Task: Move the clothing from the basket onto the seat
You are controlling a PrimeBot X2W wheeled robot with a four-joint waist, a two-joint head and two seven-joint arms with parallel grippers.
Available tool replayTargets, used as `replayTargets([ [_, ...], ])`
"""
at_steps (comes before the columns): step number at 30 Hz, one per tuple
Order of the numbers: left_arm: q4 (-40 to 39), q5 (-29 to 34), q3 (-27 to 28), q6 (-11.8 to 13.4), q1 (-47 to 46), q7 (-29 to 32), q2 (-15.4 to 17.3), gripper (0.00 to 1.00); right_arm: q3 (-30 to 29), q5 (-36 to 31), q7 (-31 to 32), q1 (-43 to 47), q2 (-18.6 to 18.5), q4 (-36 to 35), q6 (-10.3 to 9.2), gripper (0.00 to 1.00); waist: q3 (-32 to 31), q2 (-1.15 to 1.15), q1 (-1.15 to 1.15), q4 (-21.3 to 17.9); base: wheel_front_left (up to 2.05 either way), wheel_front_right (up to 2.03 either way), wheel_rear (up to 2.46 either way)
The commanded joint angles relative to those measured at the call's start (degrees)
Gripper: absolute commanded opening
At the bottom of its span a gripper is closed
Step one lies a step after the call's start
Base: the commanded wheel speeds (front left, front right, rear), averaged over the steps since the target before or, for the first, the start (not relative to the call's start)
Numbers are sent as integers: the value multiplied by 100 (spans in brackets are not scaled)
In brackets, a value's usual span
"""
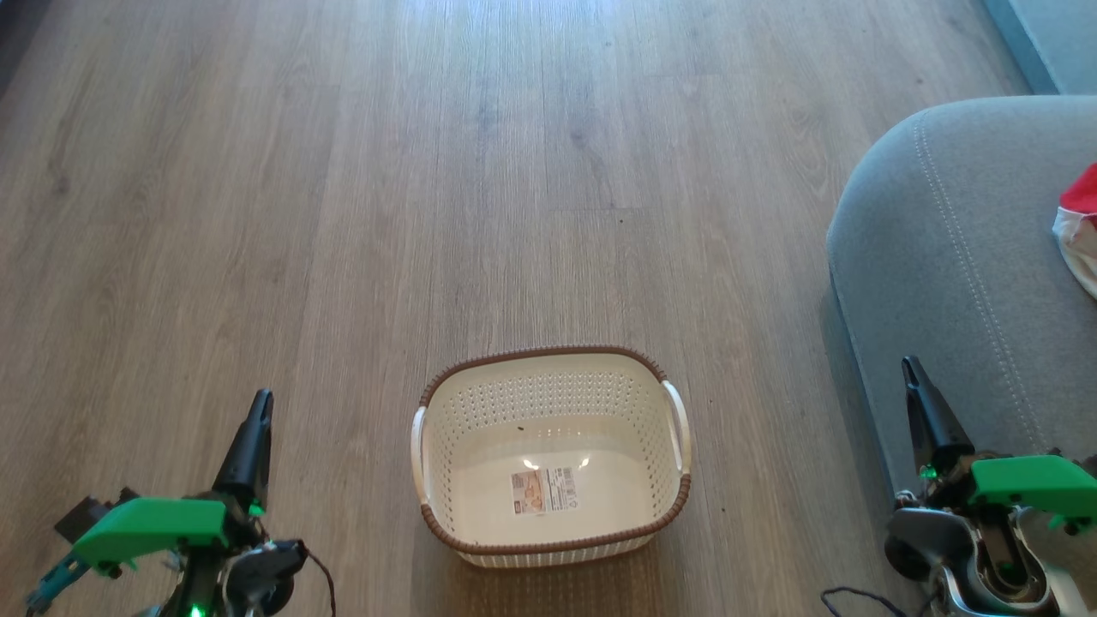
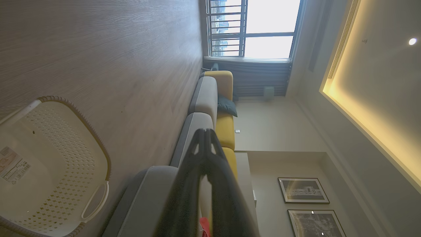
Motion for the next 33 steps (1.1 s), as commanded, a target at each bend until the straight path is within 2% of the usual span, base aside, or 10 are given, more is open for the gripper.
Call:
replayTargets([
  [1, -195, -35, 194, -53, -271, 42, 64, 0, 100, 36, 23, -180, -20, -224, 3, 0, 0, 0, 0, 0, 0, 0, 0],
  [33, -195, -35, 194, -53, -271, 42, 64, 0, 100, 36, 23, -180, -20, -224, 3, 0, 0, 0, 0, 0, 0, 0, 0],
])
